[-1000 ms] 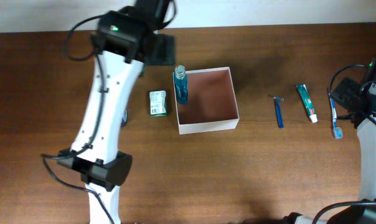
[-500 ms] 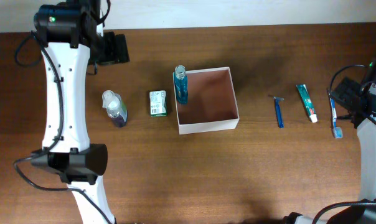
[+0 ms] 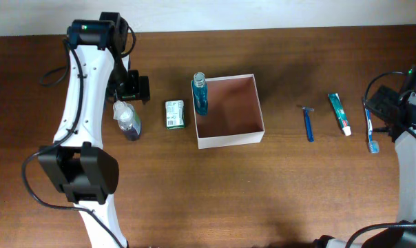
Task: Pack container
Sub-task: 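Raise the left gripper and move it over the clear soap bottle, then lower the left gripper and grasp the clear soap bottle's body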
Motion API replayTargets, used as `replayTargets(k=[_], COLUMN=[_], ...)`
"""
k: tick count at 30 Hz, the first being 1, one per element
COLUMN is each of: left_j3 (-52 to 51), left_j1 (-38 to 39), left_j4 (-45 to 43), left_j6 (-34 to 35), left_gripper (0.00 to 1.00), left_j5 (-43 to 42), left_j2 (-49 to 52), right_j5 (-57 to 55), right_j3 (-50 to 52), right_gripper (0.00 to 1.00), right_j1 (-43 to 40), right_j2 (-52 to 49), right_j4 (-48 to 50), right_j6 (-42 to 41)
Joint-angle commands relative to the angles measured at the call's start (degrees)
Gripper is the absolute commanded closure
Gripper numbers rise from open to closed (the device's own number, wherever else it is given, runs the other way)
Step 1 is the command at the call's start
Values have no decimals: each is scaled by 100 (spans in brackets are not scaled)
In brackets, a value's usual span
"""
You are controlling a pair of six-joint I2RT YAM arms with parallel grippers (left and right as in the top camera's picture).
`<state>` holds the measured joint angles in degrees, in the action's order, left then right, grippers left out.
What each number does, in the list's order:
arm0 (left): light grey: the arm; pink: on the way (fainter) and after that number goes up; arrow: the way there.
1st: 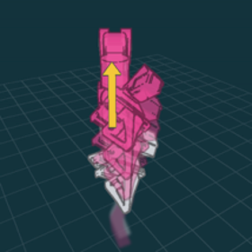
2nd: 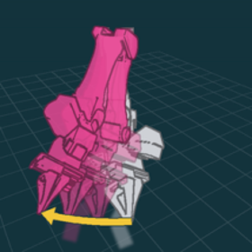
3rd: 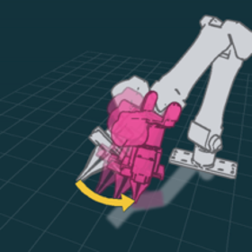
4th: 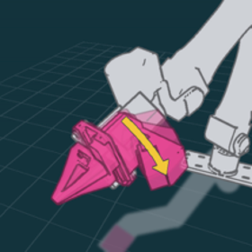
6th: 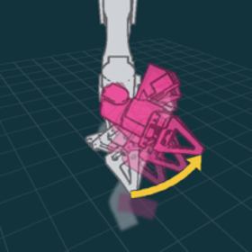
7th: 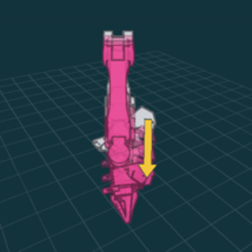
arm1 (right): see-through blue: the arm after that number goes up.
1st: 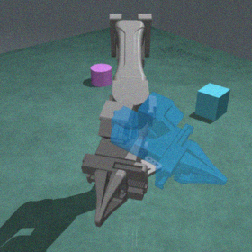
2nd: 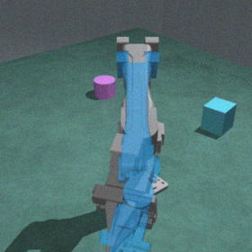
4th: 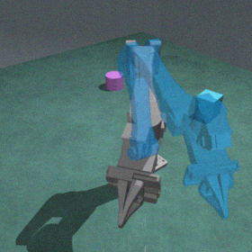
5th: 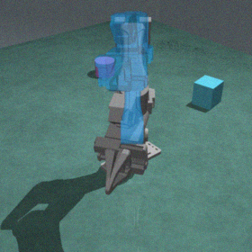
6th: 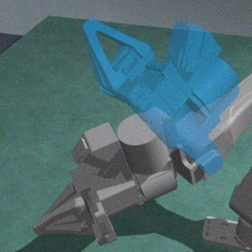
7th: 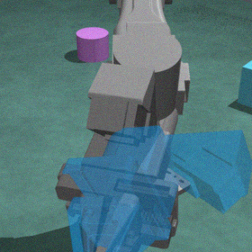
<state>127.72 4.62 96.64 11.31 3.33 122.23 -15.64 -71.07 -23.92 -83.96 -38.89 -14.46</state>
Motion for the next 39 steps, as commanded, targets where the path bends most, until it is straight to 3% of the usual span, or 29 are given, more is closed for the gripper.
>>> replayTargets(k=[1, 20, 39], left_j3=[-149, -1364, -1445], left_j1=[-83, -133, -146], left_j4=[-20, -898, -1071], left_j6=[-205, -7, -4], left_gripper=[1, 1, 1], left_j5=[-57, -81, -136], left_j2=[-162, -160, -116], right_j5=[-114, -114, -114], right_j3=[-50, -50, -50], right_gripper=[1, 1, 2], right_j1=[-15, -15, -15], right_j2=[-11, -11, -11], right_j4=[17, 15, 15], right_j6=[31, 31, 31])
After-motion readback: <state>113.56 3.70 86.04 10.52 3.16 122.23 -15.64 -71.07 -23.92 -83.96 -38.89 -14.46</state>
